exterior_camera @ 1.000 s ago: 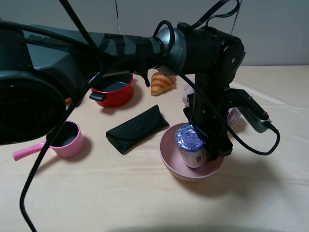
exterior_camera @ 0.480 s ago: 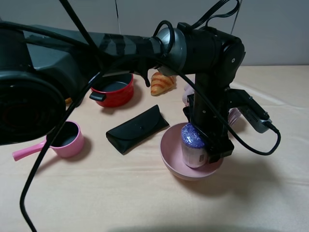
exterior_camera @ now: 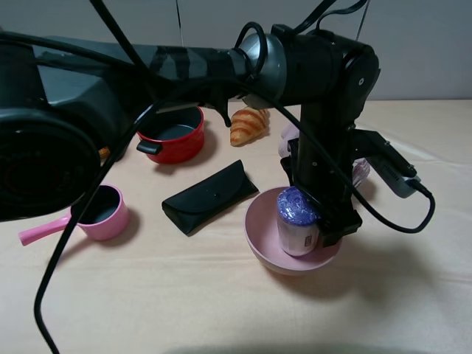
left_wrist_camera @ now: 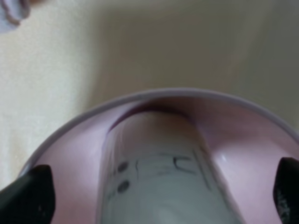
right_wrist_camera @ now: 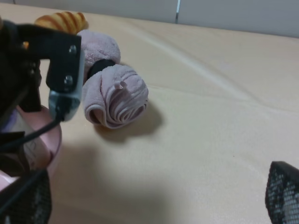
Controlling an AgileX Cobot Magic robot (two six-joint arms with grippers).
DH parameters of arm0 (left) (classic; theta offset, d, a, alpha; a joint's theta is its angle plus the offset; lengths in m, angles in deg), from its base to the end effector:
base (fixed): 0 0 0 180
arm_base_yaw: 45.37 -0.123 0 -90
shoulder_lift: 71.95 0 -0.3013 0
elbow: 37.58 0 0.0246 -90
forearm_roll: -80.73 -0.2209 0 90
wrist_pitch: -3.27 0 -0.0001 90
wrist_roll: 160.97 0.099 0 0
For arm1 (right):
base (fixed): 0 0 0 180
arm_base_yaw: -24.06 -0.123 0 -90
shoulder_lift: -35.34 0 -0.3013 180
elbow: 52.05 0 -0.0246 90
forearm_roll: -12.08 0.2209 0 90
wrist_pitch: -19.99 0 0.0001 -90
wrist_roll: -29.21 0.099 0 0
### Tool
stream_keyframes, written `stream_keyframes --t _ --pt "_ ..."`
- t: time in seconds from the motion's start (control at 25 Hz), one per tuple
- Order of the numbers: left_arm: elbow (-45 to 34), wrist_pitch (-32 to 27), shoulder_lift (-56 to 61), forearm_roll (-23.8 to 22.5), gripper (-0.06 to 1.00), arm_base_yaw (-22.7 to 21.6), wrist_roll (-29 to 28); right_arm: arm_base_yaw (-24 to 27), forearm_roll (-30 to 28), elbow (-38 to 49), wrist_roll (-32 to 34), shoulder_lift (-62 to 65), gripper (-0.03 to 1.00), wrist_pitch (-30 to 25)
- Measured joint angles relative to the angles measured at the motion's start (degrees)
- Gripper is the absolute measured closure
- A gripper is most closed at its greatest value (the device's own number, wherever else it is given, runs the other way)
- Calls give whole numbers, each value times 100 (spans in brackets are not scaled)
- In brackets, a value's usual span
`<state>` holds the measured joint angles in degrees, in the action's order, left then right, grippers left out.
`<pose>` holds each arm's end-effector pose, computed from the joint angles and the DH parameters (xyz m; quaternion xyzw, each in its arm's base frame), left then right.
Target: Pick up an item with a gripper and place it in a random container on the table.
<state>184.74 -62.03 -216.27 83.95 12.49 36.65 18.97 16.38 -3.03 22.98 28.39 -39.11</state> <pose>0.2551 -0.4156 0.1804 0.6011 0.7910 -0.0631 0.0946 -0.0407 0.0028 0.2616 -0.0842 0.8389 0.0322 0.5368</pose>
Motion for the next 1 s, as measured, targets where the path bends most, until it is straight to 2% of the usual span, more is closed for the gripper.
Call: stream_keyframes --t 0.08,0.24,0.72,0.84,1.0 --pt "237 -194 0 -15 -4 0 -13 0 0 0 0 0 27 0" --pt "632 -199 58 -44 -5 0 -18 0 0 0 0 0 27 0" --pt "643 -209 975 -271 -5 0 -13 0 5 0 0 0 27 0" --pt "473 -209 1274 -322 -5 0 -2 0 5 0 0 0 27 0" --pt "-261 -209 1938 -515 -5 0 -131 0 5 0 0 0 27 0"
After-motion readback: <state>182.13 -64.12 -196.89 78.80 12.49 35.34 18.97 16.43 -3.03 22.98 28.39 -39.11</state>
